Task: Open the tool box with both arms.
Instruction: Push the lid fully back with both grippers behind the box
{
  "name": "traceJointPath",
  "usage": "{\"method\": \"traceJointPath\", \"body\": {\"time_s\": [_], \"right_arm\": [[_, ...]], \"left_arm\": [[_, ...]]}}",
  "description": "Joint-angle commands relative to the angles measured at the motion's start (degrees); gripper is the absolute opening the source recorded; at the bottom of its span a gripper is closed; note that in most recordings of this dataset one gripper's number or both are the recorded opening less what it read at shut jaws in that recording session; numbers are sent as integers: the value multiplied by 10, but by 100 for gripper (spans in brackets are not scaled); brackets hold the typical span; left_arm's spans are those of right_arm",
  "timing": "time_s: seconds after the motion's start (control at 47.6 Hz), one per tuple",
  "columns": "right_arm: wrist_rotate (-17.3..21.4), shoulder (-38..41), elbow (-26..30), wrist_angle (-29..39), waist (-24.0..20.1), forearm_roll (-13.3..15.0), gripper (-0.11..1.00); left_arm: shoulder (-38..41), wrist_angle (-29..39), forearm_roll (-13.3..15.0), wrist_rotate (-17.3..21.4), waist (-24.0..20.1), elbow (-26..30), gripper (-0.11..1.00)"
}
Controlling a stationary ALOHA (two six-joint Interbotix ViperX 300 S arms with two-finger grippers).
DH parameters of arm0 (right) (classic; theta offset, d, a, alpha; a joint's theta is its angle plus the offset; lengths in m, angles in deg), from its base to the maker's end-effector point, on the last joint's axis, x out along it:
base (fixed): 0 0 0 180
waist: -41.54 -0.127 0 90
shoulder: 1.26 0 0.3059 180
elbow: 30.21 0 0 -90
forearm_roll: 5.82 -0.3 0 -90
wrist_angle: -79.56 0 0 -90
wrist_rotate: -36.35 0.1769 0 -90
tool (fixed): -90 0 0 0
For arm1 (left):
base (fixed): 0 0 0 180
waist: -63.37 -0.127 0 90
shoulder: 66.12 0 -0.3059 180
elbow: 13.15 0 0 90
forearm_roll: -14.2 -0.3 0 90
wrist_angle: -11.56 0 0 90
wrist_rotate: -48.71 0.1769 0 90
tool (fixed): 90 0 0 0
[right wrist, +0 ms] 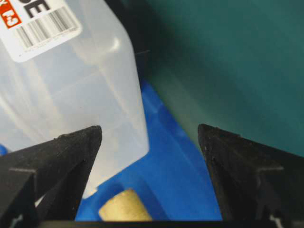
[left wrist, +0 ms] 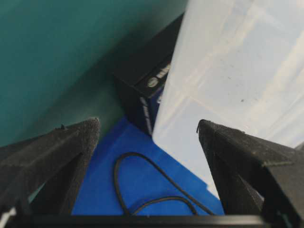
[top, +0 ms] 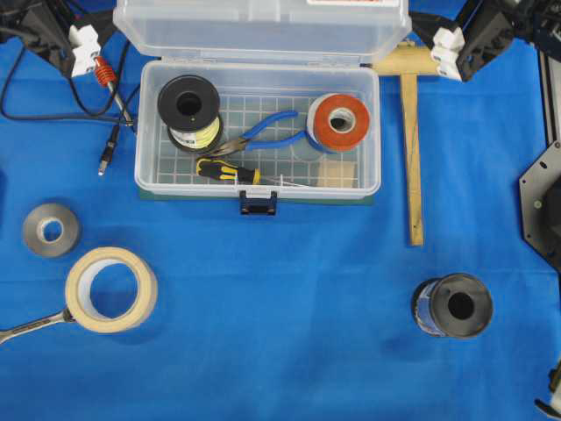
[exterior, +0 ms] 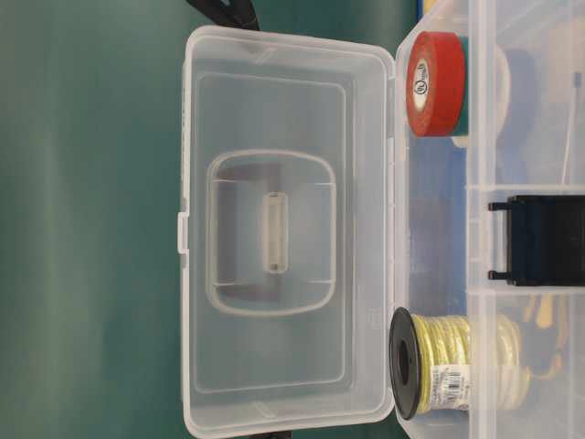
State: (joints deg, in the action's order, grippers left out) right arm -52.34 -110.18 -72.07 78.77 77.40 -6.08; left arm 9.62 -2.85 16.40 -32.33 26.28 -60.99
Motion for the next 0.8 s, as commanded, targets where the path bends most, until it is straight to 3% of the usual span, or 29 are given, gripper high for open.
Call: {"method": "traceJointPath", "body": {"time_s": [0.0, 0.462, 0.778], "right_arm": [[1, 10, 27, -13, 0, -2, 85], [-2, 65, 61, -12, 53, -1, 85], [-2, 92, 76, -12, 64, -1, 85]], "left_arm": [[8, -20, -3, 0, 8, 40, 92], [50, -17, -3, 21, -26, 78, 92], [66, -12, -3, 22, -42, 88, 92]]}}
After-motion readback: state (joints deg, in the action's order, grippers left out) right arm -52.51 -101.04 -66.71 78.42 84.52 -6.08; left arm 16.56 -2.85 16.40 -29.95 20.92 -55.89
